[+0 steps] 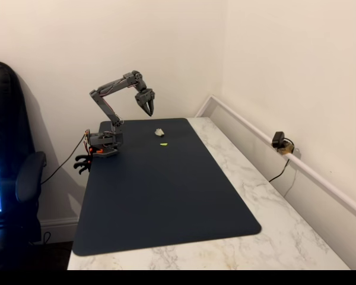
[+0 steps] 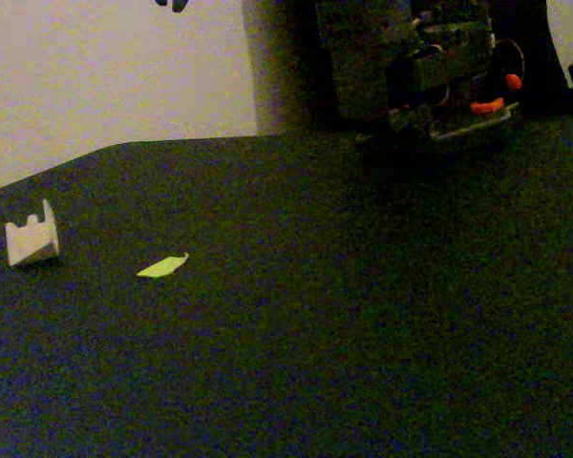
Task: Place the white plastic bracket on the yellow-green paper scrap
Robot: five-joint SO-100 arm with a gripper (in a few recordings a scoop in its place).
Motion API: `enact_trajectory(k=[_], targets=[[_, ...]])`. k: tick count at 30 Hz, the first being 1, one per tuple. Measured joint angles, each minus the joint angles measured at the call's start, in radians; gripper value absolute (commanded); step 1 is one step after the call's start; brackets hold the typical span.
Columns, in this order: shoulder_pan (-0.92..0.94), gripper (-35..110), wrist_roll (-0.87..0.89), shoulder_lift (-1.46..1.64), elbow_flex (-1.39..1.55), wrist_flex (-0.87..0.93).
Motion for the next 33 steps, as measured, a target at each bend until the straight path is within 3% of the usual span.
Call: enact_trajectory(k=[16, 25, 33], targets=[[0.144, 2, 0.144, -0.393, -0.149, 0.044], [0.258, 29, 0.179, -0.565, -0.221, -0.051], [0.325, 36, 0.183, -0.802, -0.328, -0.123]])
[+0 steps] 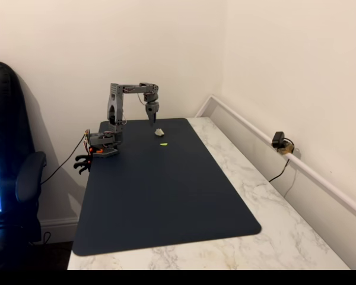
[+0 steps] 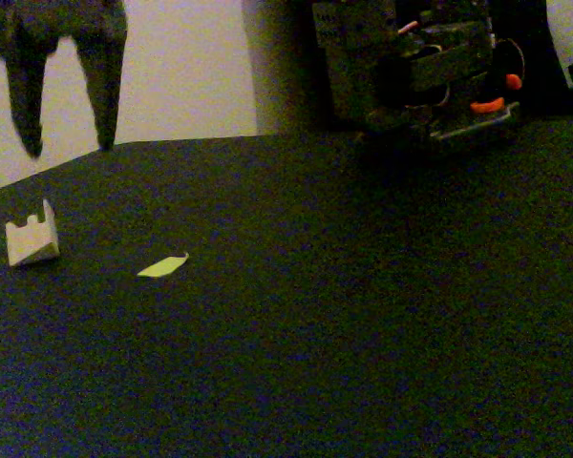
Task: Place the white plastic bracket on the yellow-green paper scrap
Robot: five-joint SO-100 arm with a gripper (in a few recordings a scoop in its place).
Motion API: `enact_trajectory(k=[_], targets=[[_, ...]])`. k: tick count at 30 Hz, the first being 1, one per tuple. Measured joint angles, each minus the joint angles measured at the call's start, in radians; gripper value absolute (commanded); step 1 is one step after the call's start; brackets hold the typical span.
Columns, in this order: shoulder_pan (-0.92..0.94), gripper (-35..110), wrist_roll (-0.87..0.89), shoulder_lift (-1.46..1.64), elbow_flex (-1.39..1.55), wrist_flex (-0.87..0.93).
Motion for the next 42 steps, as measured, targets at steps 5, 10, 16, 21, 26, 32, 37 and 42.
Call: enact_trajectory(k=[5, 10, 16, 21, 26, 32, 37, 42], targets=[[0.002, 38, -0.011, -0.15, -0.12, -0.009], [0.002, 39, -0.034, -0.333, -0.339, 0.071], [0.002, 40, -0.038, -0.488, -0.606, 0.172], [-0.003, 40, -0.029, -0.548, -0.723, 0.238], [-0.017, 41, -0.014, -0.566, -0.744, 0.258], [-0.028, 41, 0.006, -0.568, -0.73, 0.253], [-0.028, 41, 0.009, -0.568, -0.647, 0.199], [-0.028, 41, 0.009, -0.568, -0.603, 0.149]])
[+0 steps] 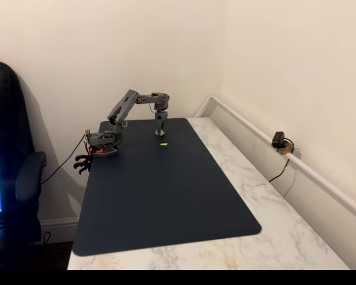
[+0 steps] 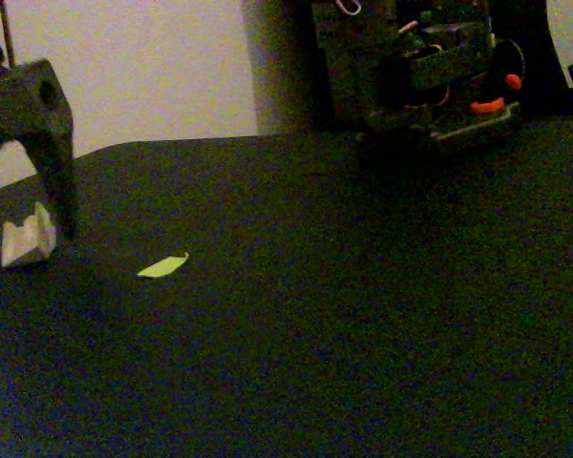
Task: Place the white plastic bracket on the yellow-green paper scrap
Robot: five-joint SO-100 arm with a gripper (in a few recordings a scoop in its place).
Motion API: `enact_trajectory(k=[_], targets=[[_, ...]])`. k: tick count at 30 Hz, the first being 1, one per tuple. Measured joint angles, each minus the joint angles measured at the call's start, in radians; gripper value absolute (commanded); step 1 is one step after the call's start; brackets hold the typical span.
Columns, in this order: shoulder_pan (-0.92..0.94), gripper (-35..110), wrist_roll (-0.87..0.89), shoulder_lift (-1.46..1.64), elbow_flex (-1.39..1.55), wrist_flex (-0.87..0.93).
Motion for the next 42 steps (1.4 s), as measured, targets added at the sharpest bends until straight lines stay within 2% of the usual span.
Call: enact_trajectory(k=[3, 8, 12, 21, 27, 36, 42], targets=[[0.0, 38, 0.0, 0.002, 0.017, -0.002], [0.0, 13, 0.0, 0.002, 0.018, -0.021], [0.0, 0, 0.0, 0.002, 0.018, -0.021], [0.0, 0, -0.017, 0.025, 0.057, -0.021], [-0.021, 0, -0.11, 0.163, 0.107, -0.015], [-0.15, 0, -0.225, 0.345, 0.123, 0.025], [-0.235, 0, -0.247, 0.453, 0.241, 0.005]])
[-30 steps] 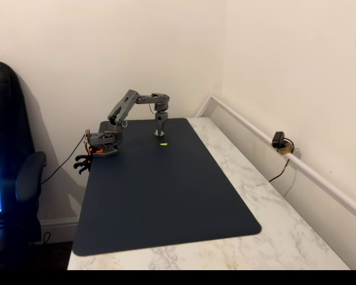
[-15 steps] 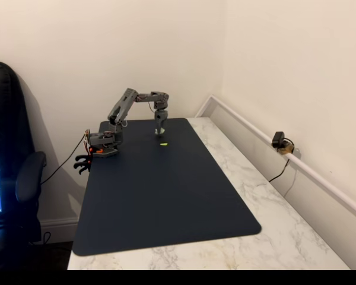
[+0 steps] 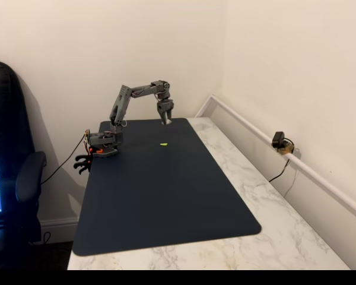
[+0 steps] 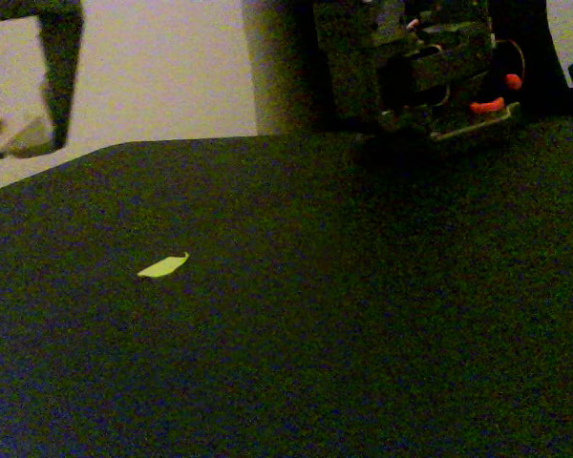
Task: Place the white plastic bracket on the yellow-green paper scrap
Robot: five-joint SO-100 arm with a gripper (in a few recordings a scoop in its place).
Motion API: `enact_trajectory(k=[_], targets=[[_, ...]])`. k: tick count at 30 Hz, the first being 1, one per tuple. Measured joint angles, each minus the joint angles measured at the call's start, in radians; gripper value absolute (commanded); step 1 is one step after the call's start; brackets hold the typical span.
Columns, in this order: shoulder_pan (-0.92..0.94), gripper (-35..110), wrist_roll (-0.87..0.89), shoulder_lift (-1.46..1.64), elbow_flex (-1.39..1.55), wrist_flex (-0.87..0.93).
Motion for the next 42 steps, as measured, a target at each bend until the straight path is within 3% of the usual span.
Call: enact_trajectory(k=[23, 42], targets=[[-0.232, 0, 0.117, 0.144, 0.417, -0.225], [-0.236, 0, 0.178, 0.178, 0.565, -0.318]])
